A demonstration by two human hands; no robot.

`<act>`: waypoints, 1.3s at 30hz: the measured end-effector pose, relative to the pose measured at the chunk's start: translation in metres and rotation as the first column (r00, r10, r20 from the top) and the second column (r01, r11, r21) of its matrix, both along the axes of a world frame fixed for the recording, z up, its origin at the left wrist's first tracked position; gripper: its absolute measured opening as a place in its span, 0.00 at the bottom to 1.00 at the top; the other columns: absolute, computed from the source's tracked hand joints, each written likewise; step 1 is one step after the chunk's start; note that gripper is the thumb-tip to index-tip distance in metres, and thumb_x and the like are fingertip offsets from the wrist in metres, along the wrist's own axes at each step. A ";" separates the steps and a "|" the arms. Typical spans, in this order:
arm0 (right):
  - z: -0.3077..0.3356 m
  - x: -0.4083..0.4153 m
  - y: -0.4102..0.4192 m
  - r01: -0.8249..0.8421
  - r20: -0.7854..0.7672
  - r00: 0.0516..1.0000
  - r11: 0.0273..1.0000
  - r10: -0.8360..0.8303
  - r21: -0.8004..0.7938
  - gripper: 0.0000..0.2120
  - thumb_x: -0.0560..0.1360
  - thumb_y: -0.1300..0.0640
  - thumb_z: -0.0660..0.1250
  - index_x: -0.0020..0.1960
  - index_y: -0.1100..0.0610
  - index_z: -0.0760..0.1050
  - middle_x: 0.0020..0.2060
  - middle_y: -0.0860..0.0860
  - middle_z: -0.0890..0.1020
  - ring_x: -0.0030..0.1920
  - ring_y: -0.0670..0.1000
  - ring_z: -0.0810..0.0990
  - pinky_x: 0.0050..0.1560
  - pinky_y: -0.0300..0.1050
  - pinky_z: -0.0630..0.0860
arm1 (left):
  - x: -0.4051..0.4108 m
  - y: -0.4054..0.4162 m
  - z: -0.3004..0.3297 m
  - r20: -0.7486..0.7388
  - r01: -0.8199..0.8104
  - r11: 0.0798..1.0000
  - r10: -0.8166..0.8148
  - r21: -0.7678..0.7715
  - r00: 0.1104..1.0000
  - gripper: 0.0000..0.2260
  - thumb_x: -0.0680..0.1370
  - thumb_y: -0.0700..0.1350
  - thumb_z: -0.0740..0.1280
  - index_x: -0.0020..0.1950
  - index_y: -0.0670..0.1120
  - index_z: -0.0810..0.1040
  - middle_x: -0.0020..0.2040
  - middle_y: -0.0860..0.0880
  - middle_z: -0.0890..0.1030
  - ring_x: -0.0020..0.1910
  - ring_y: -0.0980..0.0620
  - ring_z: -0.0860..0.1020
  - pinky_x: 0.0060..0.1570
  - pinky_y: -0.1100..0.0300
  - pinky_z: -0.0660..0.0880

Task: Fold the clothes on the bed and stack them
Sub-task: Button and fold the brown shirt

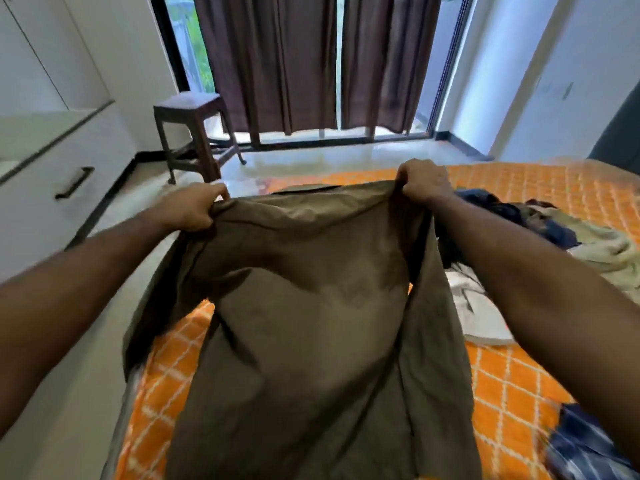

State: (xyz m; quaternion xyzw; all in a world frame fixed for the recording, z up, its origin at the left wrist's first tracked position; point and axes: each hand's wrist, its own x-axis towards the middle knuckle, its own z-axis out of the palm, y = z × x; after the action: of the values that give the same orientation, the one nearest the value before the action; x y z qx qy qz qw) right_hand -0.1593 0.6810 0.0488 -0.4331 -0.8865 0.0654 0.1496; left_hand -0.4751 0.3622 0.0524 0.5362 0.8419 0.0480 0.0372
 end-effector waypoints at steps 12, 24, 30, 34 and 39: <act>-0.143 -0.090 0.059 0.024 -0.370 0.919 0.956 -0.137 -0.293 0.16 0.69 0.68 0.62 0.53 0.56 0.80 0.53 0.56 0.83 0.57 0.58 0.79 0.58 0.48 0.76 | -0.053 0.074 -0.123 -0.182 -0.194 0.925 0.264 0.328 0.947 0.14 0.71 0.37 0.69 0.56 0.42 0.74 0.59 0.39 0.73 0.55 0.35 0.75 0.48 0.44 0.75; -0.253 -0.018 -0.015 -0.158 0.051 0.980 0.914 0.191 -0.374 0.30 0.78 0.48 0.68 0.76 0.58 0.64 0.74 0.59 0.65 0.73 0.60 0.67 0.74 0.55 0.65 | 0.004 -0.008 -0.264 -0.076 -0.181 0.983 0.182 0.020 0.980 0.21 0.78 0.55 0.67 0.68 0.47 0.72 0.77 0.43 0.62 0.75 0.40 0.61 0.68 0.31 0.62; -0.252 0.066 -0.104 -0.094 -0.033 0.996 0.909 0.088 -0.406 0.29 0.77 0.50 0.68 0.75 0.57 0.65 0.71 0.58 0.68 0.71 0.59 0.69 0.71 0.57 0.67 | 0.074 -0.092 -0.267 0.215 -0.549 0.834 0.527 0.056 0.822 0.31 0.75 0.53 0.72 0.73 0.43 0.66 0.73 0.36 0.64 0.68 0.30 0.66 0.64 0.36 0.67; -0.246 0.105 -0.169 -0.043 -0.047 0.999 0.815 0.020 -0.577 0.31 0.77 0.55 0.70 0.74 0.65 0.63 0.69 0.62 0.69 0.71 0.61 0.68 0.71 0.49 0.66 | 0.115 -0.132 -0.250 0.656 -0.712 0.698 0.503 0.076 0.563 0.33 0.77 0.47 0.73 0.74 0.39 0.60 0.68 0.32 0.72 0.67 0.33 0.72 0.65 0.44 0.68; -0.241 0.131 -0.216 0.102 0.016 0.991 0.665 -0.134 -0.740 0.20 0.74 0.50 0.72 0.60 0.60 0.72 0.58 0.58 0.80 0.58 0.60 0.81 0.55 0.52 0.78 | 0.167 -0.172 -0.244 0.783 -0.714 0.697 0.410 0.061 0.467 0.27 0.79 0.44 0.70 0.72 0.44 0.59 0.65 0.37 0.76 0.63 0.36 0.77 0.59 0.45 0.74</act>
State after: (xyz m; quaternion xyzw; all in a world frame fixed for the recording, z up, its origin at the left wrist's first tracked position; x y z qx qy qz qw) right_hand -0.0278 0.4649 -0.1927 -0.5115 -0.7513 0.4167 -0.0168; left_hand -0.3084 0.1899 -0.1914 0.1520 0.8591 0.4259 0.2397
